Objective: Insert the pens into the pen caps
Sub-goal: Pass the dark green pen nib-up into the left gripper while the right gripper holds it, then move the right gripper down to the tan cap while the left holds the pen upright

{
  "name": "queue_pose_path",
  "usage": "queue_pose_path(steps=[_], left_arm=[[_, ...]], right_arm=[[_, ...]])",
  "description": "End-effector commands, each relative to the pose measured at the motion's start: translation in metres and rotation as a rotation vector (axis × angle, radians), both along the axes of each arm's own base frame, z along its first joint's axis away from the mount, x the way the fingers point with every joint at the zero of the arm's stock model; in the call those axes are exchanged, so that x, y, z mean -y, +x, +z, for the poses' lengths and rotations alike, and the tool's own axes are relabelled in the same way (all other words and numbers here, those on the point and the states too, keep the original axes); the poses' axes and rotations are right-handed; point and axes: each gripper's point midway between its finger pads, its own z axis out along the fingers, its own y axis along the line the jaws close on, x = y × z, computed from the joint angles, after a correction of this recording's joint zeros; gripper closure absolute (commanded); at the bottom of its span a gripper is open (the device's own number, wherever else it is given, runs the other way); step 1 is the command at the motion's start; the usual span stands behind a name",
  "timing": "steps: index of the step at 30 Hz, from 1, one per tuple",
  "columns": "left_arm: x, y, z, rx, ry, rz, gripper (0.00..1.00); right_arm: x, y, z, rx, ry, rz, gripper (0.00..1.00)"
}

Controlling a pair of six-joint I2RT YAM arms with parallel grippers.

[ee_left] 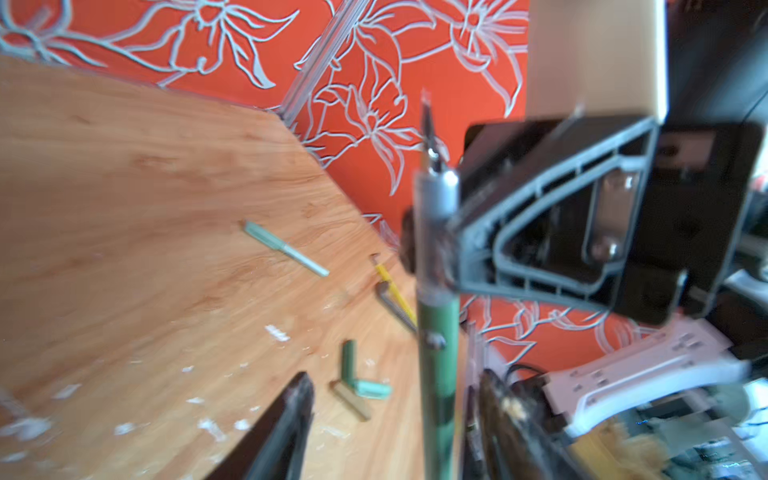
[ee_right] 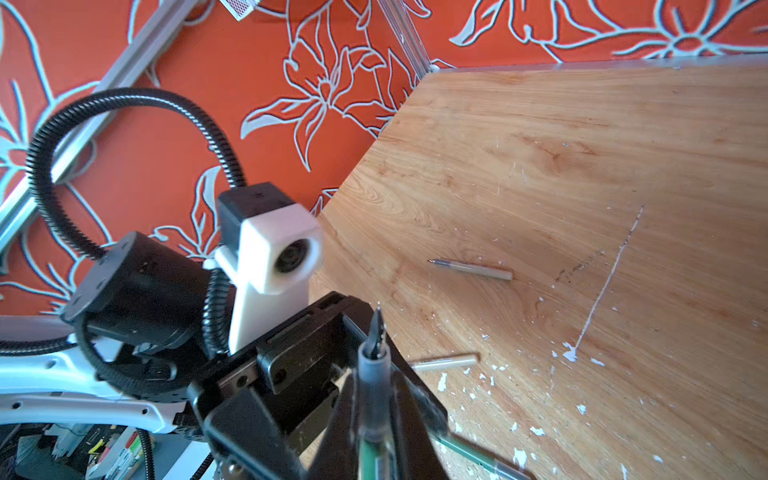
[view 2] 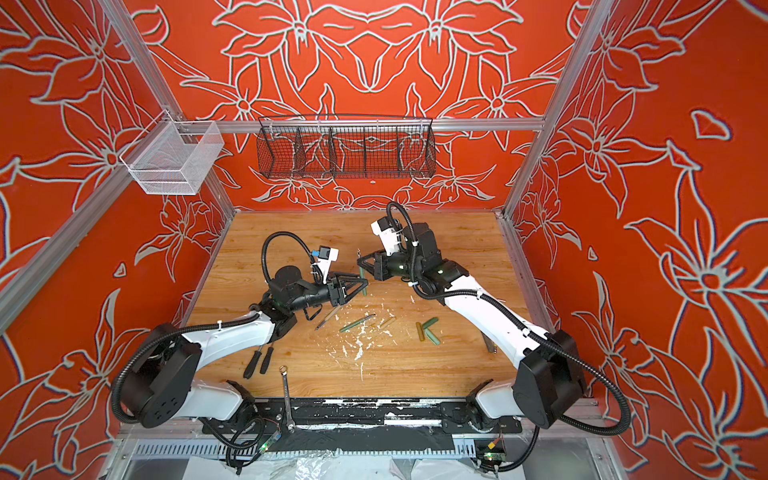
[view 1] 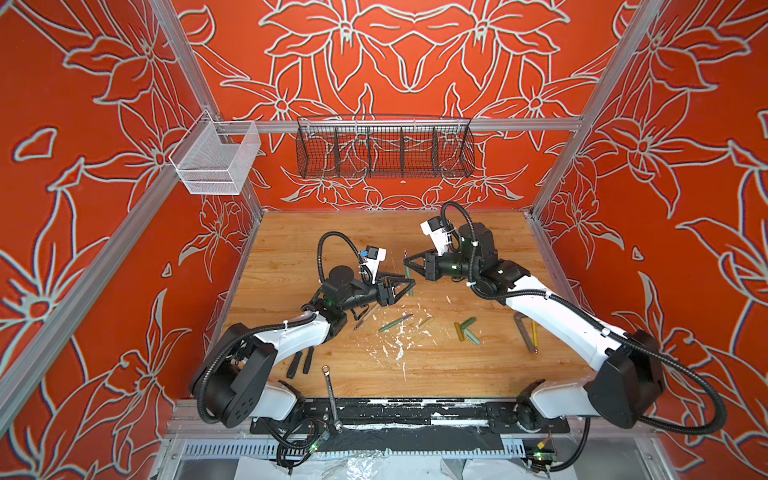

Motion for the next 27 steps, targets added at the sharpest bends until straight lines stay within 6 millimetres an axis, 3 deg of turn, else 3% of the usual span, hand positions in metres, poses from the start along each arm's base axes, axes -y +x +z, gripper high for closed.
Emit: queue_pose_path(steps=[1,6,13,16,23,27], left_arm=[[0.006,-0.006,0.034,0.088,-0.111,-0.055,0.57],[0.008,-0.005,0.031,0.078,-0.103,-0.063,0.79],[0.008,-0.006,0.025,0.018,-0.068,-0.068,0.89],[0.008,-0.006,0.015,-0.037,-0.016,-0.07,0.99],[-0.004,-0.02,-0.006,-0.126,0.111,-0.062,1.0],[-0.018,-0.036,-0.021,-0.181,0.255,-0.063,1.0]], right_arm=[[-0.001,-0.008,0.02,0.048,0.071,0.018,0.85],[0.003,-0.007,0.015,0.048,0.053,-0.009,0.86],[0.01,-0.001,0.003,0.03,0.008,-0.062,0.84],[0.017,0.001,-0.009,0.001,-0.035,-0.096,0.7],[0.055,-0.003,-0.063,-0.112,-0.267,-0.217,0.46],[0.084,-0.015,-0.102,-0.207,-0.448,-0.271,0.41]])
